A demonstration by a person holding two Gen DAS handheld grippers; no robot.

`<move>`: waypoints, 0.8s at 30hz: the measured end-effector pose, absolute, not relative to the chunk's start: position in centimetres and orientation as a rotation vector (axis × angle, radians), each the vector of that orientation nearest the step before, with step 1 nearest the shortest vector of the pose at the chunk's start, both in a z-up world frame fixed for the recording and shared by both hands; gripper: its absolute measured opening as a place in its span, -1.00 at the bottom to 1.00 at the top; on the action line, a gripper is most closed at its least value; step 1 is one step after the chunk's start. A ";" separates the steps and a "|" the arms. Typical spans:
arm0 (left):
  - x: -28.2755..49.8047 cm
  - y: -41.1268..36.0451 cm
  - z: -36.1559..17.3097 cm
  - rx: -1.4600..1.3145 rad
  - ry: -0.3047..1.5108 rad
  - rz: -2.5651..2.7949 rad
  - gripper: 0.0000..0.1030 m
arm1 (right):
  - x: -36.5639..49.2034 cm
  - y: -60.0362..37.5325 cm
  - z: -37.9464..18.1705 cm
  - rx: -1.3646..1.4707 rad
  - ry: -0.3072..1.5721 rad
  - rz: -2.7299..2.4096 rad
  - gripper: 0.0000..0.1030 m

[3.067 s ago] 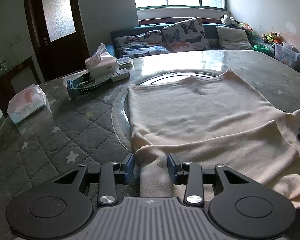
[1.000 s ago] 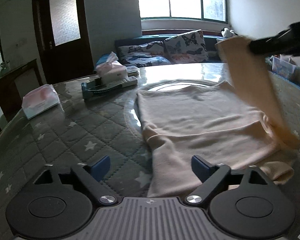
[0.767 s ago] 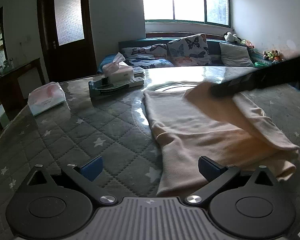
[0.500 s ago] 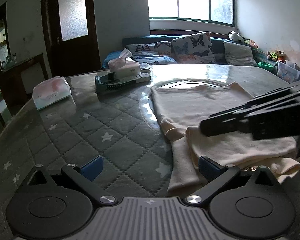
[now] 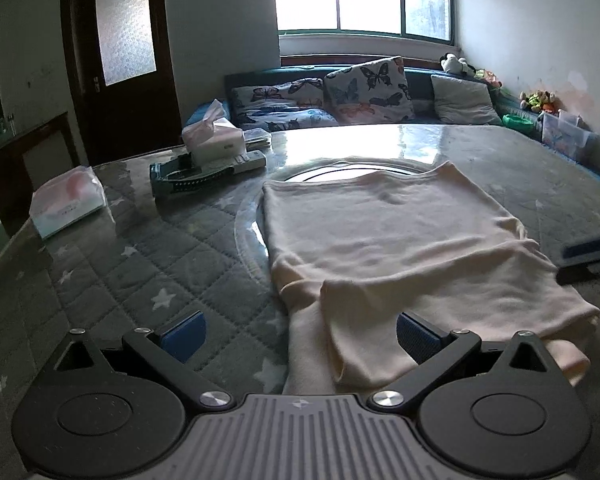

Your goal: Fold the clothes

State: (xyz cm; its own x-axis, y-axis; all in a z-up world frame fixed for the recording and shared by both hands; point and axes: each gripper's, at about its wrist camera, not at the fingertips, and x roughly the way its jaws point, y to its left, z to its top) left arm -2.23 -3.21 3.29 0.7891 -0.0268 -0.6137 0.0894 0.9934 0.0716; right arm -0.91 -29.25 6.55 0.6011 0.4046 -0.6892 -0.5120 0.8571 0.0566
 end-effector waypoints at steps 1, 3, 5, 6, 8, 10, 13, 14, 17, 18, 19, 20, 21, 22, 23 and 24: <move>-2.0 -3.4 3.2 0.105 0.663 -0.055 1.00 | -1.0 -29.5 6.2 -0.146 0.765 0.529 -0.40; -1.3 -3.7 2.8 0.118 0.677 -0.036 1.00 | -1.2 -30.2 5.3 -0.123 0.776 0.526 -0.41; -0.8 -3.8 2.3 0.134 0.694 -0.013 1.00 | -1.2 -30.5 4.4 -0.108 0.791 0.524 -0.41; -0.6 -3.7 2.1 0.139 0.702 -0.006 1.00 | -1.1 -30.6 3.8 -0.103 0.807 0.517 -0.41; -0.4 -3.5 1.6 0.151 0.719 0.008 1.00 | -1.1 -30.9 3.3 -0.098 0.819 0.518 -0.41; -0.2 -3.3 1.7 0.152 0.728 0.015 1.00 | -1.1 -31.1 3.7 -0.103 0.810 0.527 -0.41; 0.2 -3.3 2.3 0.148 0.717 0.020 1.00 | -0.6 -31.0 4.7 -0.102 0.777 0.541 -0.41; 0.5 -3.4 2.5 0.142 0.715 0.015 1.00 | -0.3 -31.0 5.0 -0.100 0.762 0.546 -0.41; 1.5 -4.0 2.7 0.142 0.714 0.007 1.00 | 0.9 -30.0 5.4 -0.092 0.738 0.564 -0.41; 1.9 -4.2 2.7 0.147 0.713 0.008 1.00 | 1.4 -29.6 5.4 -0.089 0.733 0.570 -0.41; 2.2 -4.4 2.6 0.151 0.713 0.009 1.00 | 1.9 -29.2 5.2 -0.087 0.732 0.576 -0.41; 2.6 -4.6 2.5 0.155 0.714 0.010 1.00 | 2.2 -29.0 5.0 -0.085 0.733 0.578 -0.41; 2.9 -4.6 2.3 0.157 0.719 0.012 1.00 | 2.8 -28.7 4.6 -0.079 0.739 0.570 -0.42; 3.2 -4.5 2.1 0.157 0.724 0.014 1.00 | 3.3 -28.7 4.0 -0.074 0.754 0.561 -0.42; 3.4 -4.2 1.9 0.153 0.728 0.013 1.00 | 3.7 -28.7 3.5 -0.069 0.770 0.551 -0.43; 3.6 -4.0 1.7 0.150 0.733 0.013 1.00 | 4.1 -28.8 2.9 -0.063 0.786 0.541 -0.49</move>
State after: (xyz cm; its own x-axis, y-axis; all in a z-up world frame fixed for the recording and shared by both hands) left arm 3.63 -4.01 1.74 0.7437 0.0645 -0.6654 0.0401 0.9892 0.1408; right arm 4.11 -28.77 2.92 0.5786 0.4393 -0.6872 -0.4853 0.8626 0.1429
